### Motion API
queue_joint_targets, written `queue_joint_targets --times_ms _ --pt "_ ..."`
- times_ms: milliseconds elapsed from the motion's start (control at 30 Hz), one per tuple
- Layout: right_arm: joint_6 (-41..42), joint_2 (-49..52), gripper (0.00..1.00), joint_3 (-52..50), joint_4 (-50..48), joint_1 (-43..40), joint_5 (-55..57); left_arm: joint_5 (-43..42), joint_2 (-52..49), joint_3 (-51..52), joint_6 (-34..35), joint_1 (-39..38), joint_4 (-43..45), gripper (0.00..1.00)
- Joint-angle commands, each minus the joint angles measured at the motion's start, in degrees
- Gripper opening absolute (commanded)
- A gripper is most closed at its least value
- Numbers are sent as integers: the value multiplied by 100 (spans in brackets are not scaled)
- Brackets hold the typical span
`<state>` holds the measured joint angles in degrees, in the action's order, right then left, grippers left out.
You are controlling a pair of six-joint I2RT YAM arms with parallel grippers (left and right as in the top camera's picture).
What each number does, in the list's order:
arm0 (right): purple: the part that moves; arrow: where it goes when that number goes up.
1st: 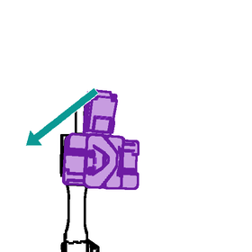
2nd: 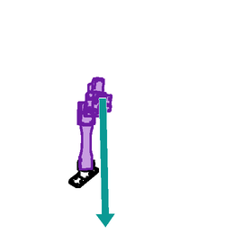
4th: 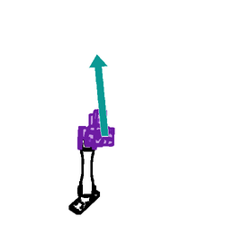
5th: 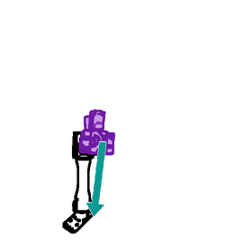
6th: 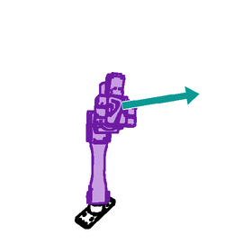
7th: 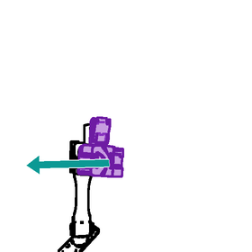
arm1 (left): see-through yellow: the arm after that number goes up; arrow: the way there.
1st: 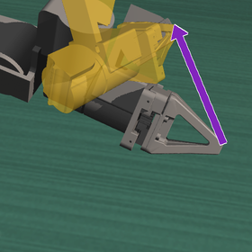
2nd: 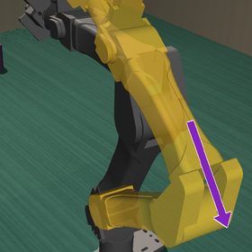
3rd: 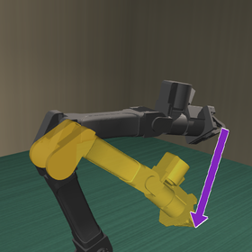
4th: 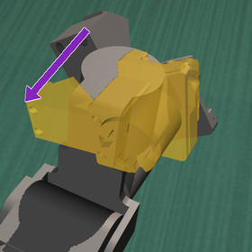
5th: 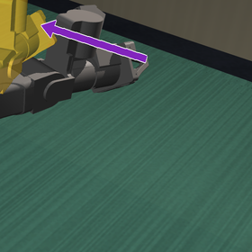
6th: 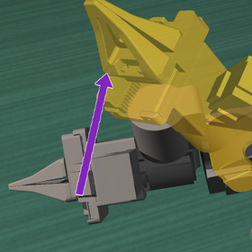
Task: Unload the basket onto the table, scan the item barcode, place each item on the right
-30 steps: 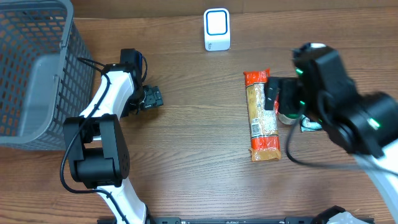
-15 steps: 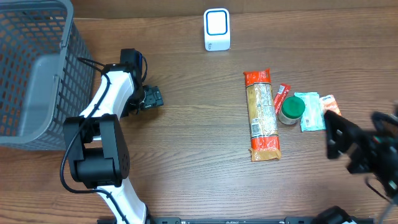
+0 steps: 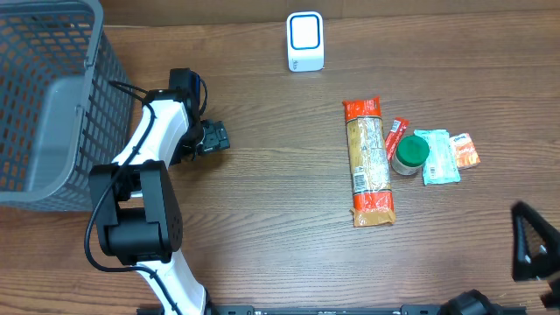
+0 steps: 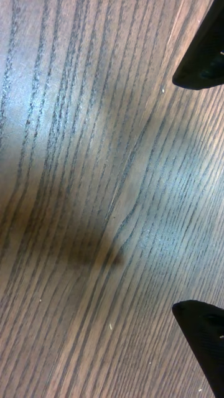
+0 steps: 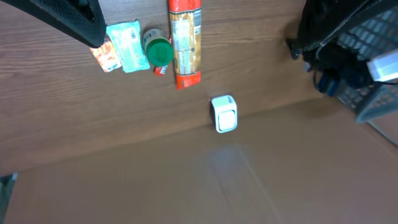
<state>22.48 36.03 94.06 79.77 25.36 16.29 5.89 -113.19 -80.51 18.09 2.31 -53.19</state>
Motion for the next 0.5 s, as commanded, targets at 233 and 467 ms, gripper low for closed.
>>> queue_joint_targets --times_ms 233,467 --pt "-103 -461 100 -101 455 -433 17 68 7 -55 79 13 -9 100" --pt "-146 -997 100 -1126 -162 -848 -7 68 7 -55 79 13 -9 100"
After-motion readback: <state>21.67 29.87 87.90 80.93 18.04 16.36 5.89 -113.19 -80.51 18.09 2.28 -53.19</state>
